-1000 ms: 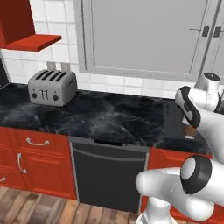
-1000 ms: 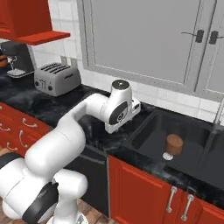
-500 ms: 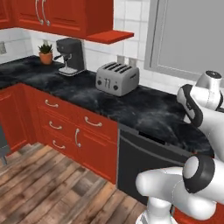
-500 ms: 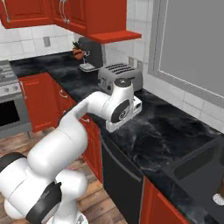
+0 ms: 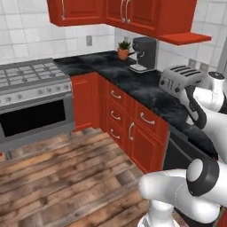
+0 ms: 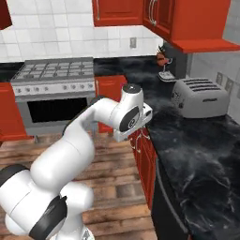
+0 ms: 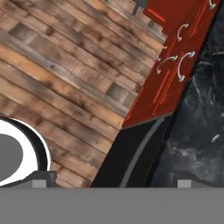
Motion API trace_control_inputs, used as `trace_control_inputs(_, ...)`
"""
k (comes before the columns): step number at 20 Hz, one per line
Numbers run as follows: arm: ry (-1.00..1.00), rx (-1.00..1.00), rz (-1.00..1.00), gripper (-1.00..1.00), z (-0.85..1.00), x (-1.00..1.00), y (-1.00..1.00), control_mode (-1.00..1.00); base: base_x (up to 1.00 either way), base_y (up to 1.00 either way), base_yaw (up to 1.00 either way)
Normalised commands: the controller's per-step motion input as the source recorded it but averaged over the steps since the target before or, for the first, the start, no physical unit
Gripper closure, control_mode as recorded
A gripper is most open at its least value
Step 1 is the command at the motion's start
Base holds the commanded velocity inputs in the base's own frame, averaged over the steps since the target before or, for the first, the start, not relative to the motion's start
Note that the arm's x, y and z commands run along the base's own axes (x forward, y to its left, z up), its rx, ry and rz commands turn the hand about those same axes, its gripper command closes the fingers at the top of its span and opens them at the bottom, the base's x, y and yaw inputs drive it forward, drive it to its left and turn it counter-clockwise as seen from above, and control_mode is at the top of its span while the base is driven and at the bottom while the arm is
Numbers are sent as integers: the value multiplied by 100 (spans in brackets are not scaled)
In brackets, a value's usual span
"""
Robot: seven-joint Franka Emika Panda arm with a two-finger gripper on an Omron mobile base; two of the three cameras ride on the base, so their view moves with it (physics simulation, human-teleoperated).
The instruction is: Pick the jar and glass cup and place them in the sink. Then turn on the water.
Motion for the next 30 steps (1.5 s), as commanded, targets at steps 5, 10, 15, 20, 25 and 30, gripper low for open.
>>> trace_control_inputs(5, 0, 0, 0, -100, 0, 0, 0, 100, 18, 9, 69)
trace_control_inputs(10, 0, 0, 0, -100, 0, 0, 0, 100, 26, 0, 70)
trace_control_inputs(15, 0, 0, 0, -100, 0, 0, 0, 100, 46, 0, 69)
trace_control_inputs(20, 0, 0, 0, -100, 0, 0, 0, 100, 72, 0, 66)
trace_control_inputs(25, 0, 0, 0, -100, 0, 0, 0, 100, 97, -3, 62)
trace_control_inputs(30, 0, 0, 0, -100, 0, 0, 0, 100, 100, -21, 58)
